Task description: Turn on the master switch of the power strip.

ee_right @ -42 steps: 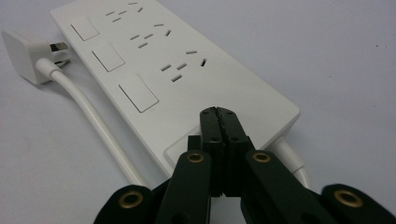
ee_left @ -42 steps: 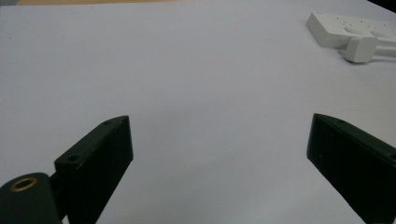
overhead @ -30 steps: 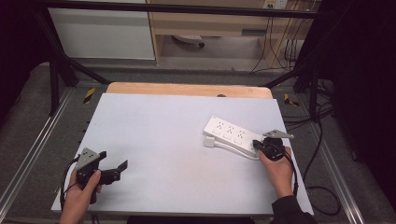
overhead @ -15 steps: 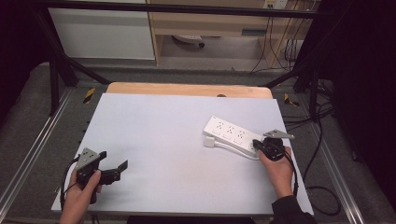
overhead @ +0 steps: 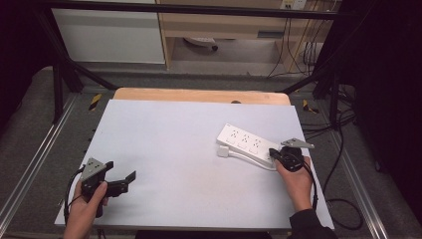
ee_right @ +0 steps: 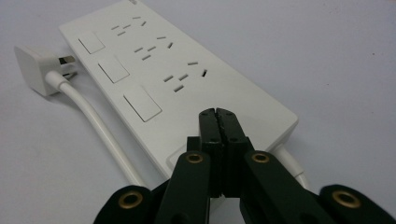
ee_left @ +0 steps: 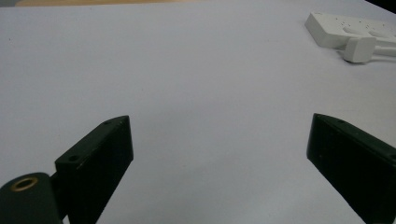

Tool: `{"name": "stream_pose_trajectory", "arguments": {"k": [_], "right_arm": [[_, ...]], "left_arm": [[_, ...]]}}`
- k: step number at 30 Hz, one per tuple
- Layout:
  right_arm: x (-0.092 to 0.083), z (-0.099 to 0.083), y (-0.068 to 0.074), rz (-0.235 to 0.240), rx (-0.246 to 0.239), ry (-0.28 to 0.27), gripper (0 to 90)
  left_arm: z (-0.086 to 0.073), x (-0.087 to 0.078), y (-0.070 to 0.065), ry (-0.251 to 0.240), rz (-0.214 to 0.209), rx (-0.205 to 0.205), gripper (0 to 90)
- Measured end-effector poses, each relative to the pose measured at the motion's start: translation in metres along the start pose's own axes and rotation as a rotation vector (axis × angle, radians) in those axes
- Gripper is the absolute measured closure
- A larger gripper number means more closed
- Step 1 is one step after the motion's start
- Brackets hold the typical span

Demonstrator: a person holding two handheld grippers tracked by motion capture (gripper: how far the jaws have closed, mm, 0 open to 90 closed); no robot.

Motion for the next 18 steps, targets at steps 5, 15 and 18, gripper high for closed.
{"name": "stream_pose_trajectory", "arguments": {"k": [5,15,18], "right_arm": [[-0.001,0.001,0.003,0.01,-0.003,-0.004,90.0],[-0.004,0.006,0.014,0.029,-0.035,-0.028,88.3],[-0.004,0.008,0.018,0.045,-0.047,-0.028,86.6]], "left_arm": [[0.0,0.0,0.001,-0.001,0.001,-0.001,7.1],[0.0,0.0,0.001,-0.001,0.001,-0.001,7.1],[0.0,0.0,0.0,-0.001,0.002,-0.001,7.2]]}}
Point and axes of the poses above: each handheld gripper's, and its own axes: x roughly forward along the jaws, z roughly out of its top, y roughly to its left, the point moved 6 cm from there along x, roughly forward along the jaws, and after that the axes turned 9 degrees about y, right-handed, at the moved point
